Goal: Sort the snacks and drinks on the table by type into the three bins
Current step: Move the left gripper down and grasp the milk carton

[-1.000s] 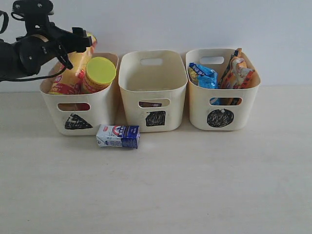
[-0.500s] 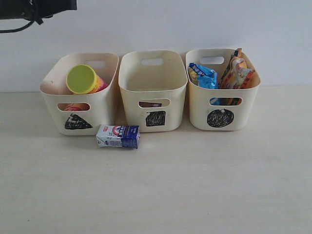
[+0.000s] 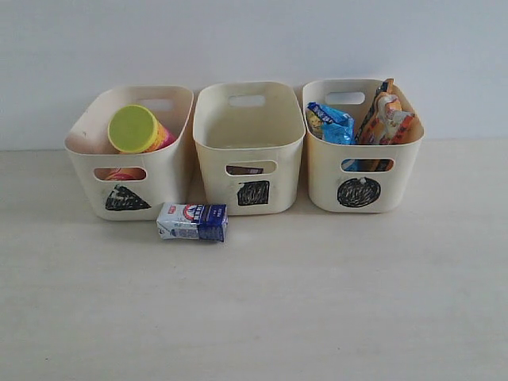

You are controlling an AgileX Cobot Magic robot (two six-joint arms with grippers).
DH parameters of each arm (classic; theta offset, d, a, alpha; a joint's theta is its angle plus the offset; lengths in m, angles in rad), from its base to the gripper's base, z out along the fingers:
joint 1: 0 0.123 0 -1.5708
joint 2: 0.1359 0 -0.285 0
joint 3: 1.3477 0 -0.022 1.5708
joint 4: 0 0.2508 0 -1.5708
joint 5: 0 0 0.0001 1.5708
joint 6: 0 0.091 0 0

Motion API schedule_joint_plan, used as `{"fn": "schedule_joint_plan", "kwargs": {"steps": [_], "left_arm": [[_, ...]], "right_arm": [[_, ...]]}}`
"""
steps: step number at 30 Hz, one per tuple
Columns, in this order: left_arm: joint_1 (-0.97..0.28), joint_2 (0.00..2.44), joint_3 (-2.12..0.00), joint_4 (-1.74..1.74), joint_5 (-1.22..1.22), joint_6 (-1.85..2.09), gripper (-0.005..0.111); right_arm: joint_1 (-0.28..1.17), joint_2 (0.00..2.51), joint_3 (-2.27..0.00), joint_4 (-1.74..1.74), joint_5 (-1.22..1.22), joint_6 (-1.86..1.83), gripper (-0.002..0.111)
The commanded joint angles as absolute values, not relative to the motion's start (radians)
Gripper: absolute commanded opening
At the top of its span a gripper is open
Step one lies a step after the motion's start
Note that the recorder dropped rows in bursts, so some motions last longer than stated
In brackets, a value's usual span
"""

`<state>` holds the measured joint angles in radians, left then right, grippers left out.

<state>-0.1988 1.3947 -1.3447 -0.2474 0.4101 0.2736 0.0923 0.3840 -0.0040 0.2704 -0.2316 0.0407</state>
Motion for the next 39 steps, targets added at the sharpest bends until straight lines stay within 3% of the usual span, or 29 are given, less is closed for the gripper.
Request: {"fn": "schedule_joint_plan", "kwargs": {"steps": [1, 16, 31, 39], "left_arm": [[-0.196, 1.244, -1.244, -0.269, 0.415, 0.277, 0.004], [-0.212, 0.901, -0.963, -0.277, 0.502, 0.384, 0.004], [-0.246, 0.89, -0.95, -0.485, 0.894, 1.035, 0.004], [-0.378, 0.971, -0.95, -0.452, 0.966, 1.219, 0.004]], "right_arm": [[0.091, 0.382, 0.0, 0.269, -0.235, 0.043, 0.0], [0.091, 0.382, 0.0, 0.269, -0.235, 0.045, 0.0], [0.091, 0.382, 0.0, 0.269, -0.233, 0.047, 0.0], [0.091, 0.382, 0.0, 0.269, -0.231, 0.047, 0.0]]}}
